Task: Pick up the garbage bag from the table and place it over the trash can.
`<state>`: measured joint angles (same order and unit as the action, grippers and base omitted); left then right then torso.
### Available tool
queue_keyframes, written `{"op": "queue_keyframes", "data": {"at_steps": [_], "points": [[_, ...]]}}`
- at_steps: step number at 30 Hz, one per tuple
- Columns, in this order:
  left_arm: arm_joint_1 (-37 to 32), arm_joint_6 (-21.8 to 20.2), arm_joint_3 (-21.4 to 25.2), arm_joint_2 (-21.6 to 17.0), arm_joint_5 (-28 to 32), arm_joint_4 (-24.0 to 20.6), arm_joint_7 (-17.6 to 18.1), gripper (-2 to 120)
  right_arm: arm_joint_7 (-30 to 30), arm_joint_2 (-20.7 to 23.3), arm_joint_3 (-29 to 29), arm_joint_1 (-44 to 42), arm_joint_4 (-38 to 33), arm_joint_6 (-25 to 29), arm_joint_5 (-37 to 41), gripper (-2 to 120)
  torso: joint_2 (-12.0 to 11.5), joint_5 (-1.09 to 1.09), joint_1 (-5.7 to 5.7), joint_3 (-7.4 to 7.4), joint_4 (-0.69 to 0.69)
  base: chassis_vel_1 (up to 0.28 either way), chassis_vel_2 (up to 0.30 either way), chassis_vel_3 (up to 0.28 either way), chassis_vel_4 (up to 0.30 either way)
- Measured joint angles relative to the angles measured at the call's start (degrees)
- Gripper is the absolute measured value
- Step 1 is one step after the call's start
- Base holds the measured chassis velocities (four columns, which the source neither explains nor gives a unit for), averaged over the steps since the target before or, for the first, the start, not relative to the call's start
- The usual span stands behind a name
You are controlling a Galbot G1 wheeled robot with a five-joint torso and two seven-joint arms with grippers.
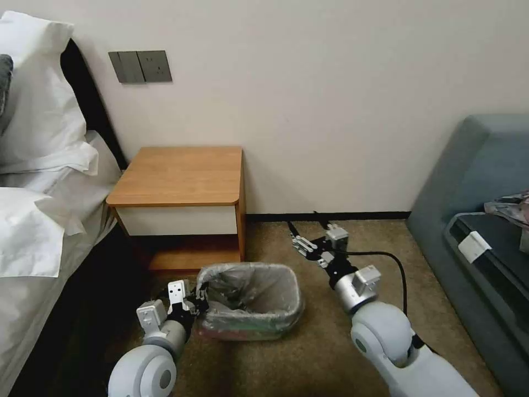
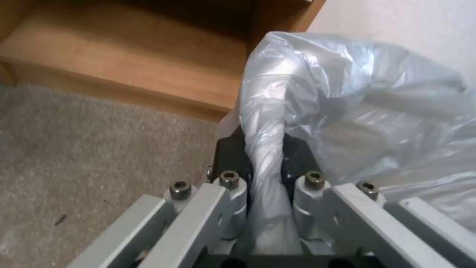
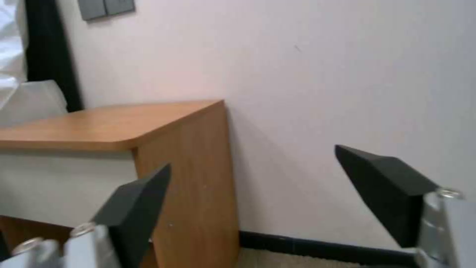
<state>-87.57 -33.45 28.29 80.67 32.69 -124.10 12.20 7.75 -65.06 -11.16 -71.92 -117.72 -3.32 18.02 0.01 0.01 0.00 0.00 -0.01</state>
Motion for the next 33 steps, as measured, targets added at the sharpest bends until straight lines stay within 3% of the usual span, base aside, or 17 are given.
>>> {"op": "queue_keyframes", "data": {"at_steps": [3, 20, 23, 33], "points": [[0.0, -0.8, -0.2, 0.2, 2.0, 0.8, 1.8, 5, -0.7, -0.6, -0.9, -0.8, -0.1, 0.6, -0.6, 99, 0.0, -0.01, 0.00, 0.00, 0.00, 0.000, 0.000, 0.000, 0.000], [-2.4, 0.5, -0.7, 0.6, -0.2, 2.3, -0.2, 5, -3.0, -2.6, -0.3, -1.6, -0.2, 2.0, -2.1, 100, 0.0, -0.01, 0.00, 0.01, 0.01, 0.000, 0.000, 0.000, 0.000], [-2.4, 0.6, -0.7, 0.7, 0.2, 2.3, 0.2, 20, -3.2, -2.5, -0.3, -1.6, 0.0, 2.2, -2.1, 100, 0.0, -0.01, 0.00, 0.01, 0.01, 0.000, 0.000, 0.000, 0.000], [-2.5, 0.6, -0.7, 0.9, 0.4, 2.1, 0.9, 53, -3.6, -2.5, -0.5, -2.1, 0.1, 2.5, -2.4, 100, 0.0, -0.01, 0.00, 0.01, 0.01, 0.000, 0.000, 0.000, 0.000]]}}
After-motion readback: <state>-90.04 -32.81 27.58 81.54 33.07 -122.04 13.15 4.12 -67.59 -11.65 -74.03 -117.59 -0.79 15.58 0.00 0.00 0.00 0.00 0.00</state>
